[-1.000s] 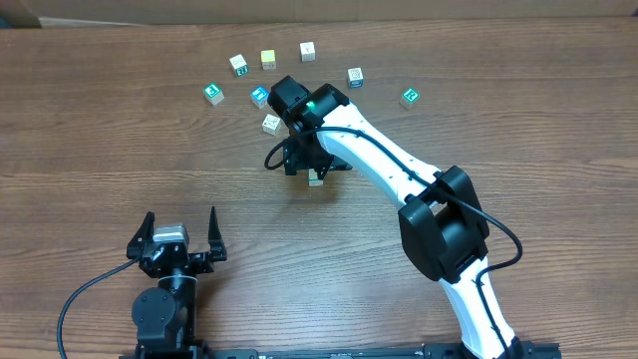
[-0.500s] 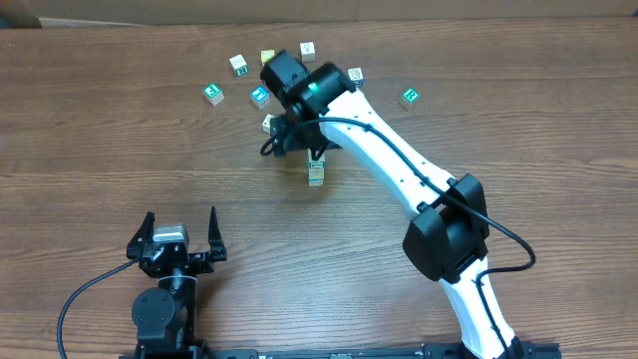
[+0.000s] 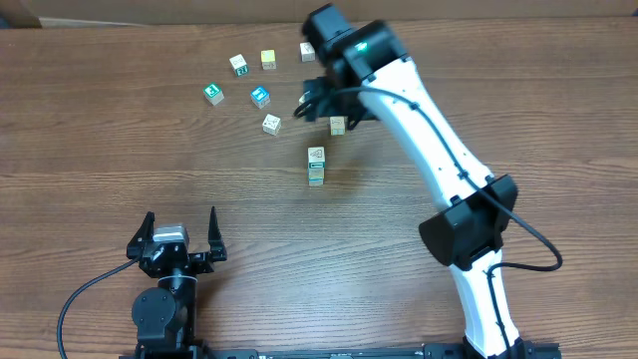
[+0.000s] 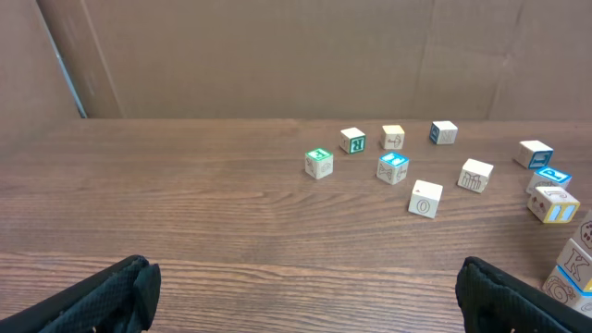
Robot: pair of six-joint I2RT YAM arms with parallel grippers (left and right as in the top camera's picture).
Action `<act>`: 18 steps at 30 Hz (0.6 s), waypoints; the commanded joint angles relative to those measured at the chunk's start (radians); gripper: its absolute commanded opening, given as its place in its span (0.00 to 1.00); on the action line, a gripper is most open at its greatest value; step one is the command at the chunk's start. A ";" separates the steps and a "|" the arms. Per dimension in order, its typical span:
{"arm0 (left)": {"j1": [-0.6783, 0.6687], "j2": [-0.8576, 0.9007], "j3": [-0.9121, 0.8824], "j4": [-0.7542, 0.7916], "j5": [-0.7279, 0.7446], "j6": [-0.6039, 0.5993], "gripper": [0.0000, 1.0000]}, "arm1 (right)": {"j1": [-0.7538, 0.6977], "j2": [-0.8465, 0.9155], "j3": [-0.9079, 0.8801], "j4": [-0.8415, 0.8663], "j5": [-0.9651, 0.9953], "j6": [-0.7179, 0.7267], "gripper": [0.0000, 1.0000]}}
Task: Form a tower
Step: 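Raise the right gripper and move it away to the back right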
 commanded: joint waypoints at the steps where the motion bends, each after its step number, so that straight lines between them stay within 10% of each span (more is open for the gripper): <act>1: -0.003 -0.010 0.006 -0.012 -0.013 0.019 1.00 | -0.049 -0.013 0.026 -0.021 0.014 0.000 1.00; 18: -0.003 -0.010 0.006 -0.012 -0.013 0.019 1.00 | -0.204 -0.012 0.019 -0.087 0.014 -0.001 1.00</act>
